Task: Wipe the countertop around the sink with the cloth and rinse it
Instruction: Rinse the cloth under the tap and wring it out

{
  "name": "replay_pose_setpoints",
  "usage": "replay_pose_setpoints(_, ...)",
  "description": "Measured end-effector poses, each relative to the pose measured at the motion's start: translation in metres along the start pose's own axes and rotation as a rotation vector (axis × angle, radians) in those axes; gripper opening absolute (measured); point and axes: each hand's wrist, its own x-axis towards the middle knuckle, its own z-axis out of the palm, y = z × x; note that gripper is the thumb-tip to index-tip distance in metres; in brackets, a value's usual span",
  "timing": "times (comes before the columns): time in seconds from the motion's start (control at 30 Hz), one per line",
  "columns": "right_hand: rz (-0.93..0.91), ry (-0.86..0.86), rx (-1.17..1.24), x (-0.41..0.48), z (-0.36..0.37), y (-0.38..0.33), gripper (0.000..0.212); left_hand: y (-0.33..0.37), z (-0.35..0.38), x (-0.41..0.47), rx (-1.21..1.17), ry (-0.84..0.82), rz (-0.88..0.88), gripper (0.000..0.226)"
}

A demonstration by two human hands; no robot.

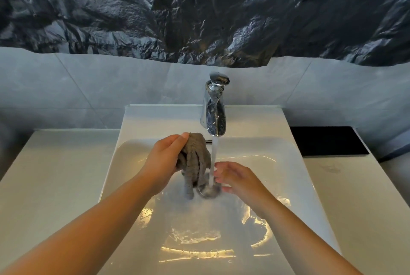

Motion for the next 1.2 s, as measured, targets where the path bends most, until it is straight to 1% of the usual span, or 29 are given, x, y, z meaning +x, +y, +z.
replay_pose_setpoints(0.07, 0.000, -0.023, -0.010, 0.000, 0.007, 0.001, 0.016, 0.000, 0.003, 0.001, -0.062, -0.009, -0.013, 0.034)
replay_pose_setpoints(0.13, -0.020, 0.019, -0.059, 0.002, 0.010, -0.001, 0.011, 0.002, 0.006, 0.000, -0.016, -0.028, 0.013, 0.030)
replay_pose_setpoints(0.17, -0.016, 0.053, -0.004, 0.003, 0.009, -0.005, 0.015, 0.003, 0.006, 0.000, 0.044, -0.033, 0.037, 0.028)
replay_pose_setpoints(0.2, 0.000, 0.082, 0.110, 0.005, 0.007, -0.008, 0.018, 0.005, 0.005, 0.000, 0.097, -0.036, 0.057, 0.027)
replay_pose_setpoints(0.23, 0.019, 0.091, 0.210, 0.006, 0.004, -0.012, 0.017, 0.004, 0.003, 0.001, 0.131, -0.035, 0.062, 0.027)
replay_pose_setpoints(0.27, 0.033, 0.082, 0.259, 0.007, 0.000, -0.014, 0.014, 0.003, 0.001, 0.002, 0.139, -0.027, 0.054, 0.026)
replay_pose_setpoints(0.33, 0.038, 0.007, 0.154, 0.008, -0.002, -0.011, 0.009, 0.002, -0.001, 0.002, 0.087, -0.014, 0.012, 0.025)
replay_pose_setpoints(0.4, 0.023, -0.053, -0.047, 0.008, 0.004, -0.003, 0.017, 0.003, 0.001, 0.001, 0.015, -0.020, -0.023, 0.025)
replay_pose_setpoints(0.47, -0.027, -0.011, -0.155, 0.007, 0.011, -0.001, 0.019, 0.006, 0.004, 0.001, -0.020, -0.025, -0.026, 0.026)
replay_pose_setpoints(0.57, -0.082, 0.077, -0.146, 0.009, 0.012, -0.002, 0.015, 0.011, 0.005, 0.002, -0.026, -0.036, -0.014, 0.025)
replay_pose_setpoints(0.67, -0.075, 0.061, -0.123, 0.012, 0.009, -0.005, 0.022, 0.012, 0.007, -0.001, -0.068, -0.089, -0.021, 0.025)
replay_pose_setpoints(0.77, -0.106, 0.045, -0.211, 0.013, 0.006, -0.008, 0.007, 0.009, 0.007, -0.002, -0.080, -0.133, -0.047, 0.023)
replay_pose_setpoints(0.8, -0.115, 0.070, -0.234, 0.011, 0.003, -0.009, 0.011, 0.009, 0.007, -0.001, -0.035, -0.116, -0.043, 0.021)
replay_pose_setpoints(0.83, -0.111, 0.097, -0.220, 0.011, -0.001, -0.008, 0.015, 0.008, 0.004, 0.001, 0.073, -0.081, -0.011, 0.019)
replay_pose_setpoints(0.9, -0.084, 0.157, -0.149, 0.010, -0.010, -0.007, 0.021, 0.005, -0.002, 0.005, 0.445, 0.008, 0.087, 0.021)
replay_pose_setpoints(0.93, -0.082, 0.187, -0.129, 0.009, -0.013, -0.009, 0.024, 0.002, -0.004, 0.005, 0.598, 0.023, 0.119, 0.027)
replay_pose_setpoints(0.97, -0.088, 0.216, -0.106, 0.009, -0.016, -0.012, 0.026, 0.001, -0.005, 0.004, 0.678, -0.005, 0.123, 0.035)
replay_pose_setpoints(1.03, -0.101, 0.263, -0.010, 0.010, -0.019, -0.019, 0.027, -0.004, -0.008, 0.001, 0.711, -0.168, 0.095, 0.060)
replay_pose_setpoints(1.07, -0.104, 0.277, 0.025, 0.011, -0.019, -0.023, 0.027, -0.005, -0.008, 0.001, 0.731, -0.261, 0.074, 0.068)
replay_pose_setpoints(1.1, -0.104, 0.286, 0.036, 0.012, -0.020, -0.027, 0.027, -0.006, -0.007, 0.002, 0.763, -0.340, 0.054, 0.066)
replay_pose_setpoints(1.17, -0.065, 0.271, 0.073, 0.013, -0.021, -0.035, 0.023, -0.006, -0.003, 0.001, 0.837, -0.444, 0.028, 0.043)
replay_pose_setpoints(1.2, -0.041, 0.234, 0.138, 0.014, -0.023, -0.036, 0.018, -0.006, -0.002, 0.001, 0.837, -0.444, 0.025, 0.032)
